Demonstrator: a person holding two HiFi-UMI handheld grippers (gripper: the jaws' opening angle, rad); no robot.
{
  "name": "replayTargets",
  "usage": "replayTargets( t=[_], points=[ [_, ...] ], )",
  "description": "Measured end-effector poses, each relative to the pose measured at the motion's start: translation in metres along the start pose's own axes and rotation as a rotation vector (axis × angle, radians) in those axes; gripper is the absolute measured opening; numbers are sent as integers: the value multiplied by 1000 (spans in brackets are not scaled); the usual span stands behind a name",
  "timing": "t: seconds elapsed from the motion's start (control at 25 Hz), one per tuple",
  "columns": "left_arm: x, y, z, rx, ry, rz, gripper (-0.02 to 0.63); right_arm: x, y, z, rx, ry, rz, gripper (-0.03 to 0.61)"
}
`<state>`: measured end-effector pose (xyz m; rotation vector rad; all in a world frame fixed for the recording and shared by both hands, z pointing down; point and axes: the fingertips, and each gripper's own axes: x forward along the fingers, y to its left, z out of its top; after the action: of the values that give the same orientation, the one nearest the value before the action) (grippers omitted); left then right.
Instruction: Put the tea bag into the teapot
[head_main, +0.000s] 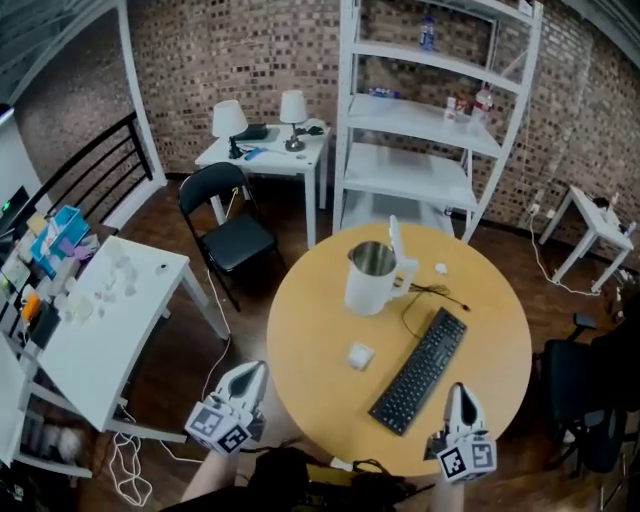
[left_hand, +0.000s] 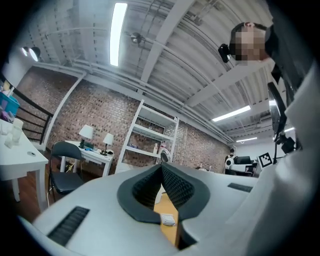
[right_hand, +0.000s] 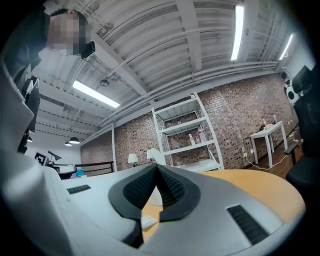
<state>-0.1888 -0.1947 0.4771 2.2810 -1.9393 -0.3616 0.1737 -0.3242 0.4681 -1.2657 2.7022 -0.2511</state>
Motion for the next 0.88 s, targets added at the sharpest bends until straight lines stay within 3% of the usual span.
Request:
replayTargets(
  t=[0.12,0.28,0.56,0.72,0.88],
  points=[
    [16,6,-11,8,51,-47,0,10,5,-6,12,8,-19,8],
    [49,30,-14,-16,61,-110,0,30,7,-9,-13,14,-74,8],
    [108,52,-14,-2,114,-289,0,42,29,5,-20,-44,-217,8],
    [132,44,-22,17,153,-387,0,28,33,11,25,-102,-306,8],
    [153,29,-27,41,191,-486,0,12,31,6,18,-95,-388,8]
  ],
)
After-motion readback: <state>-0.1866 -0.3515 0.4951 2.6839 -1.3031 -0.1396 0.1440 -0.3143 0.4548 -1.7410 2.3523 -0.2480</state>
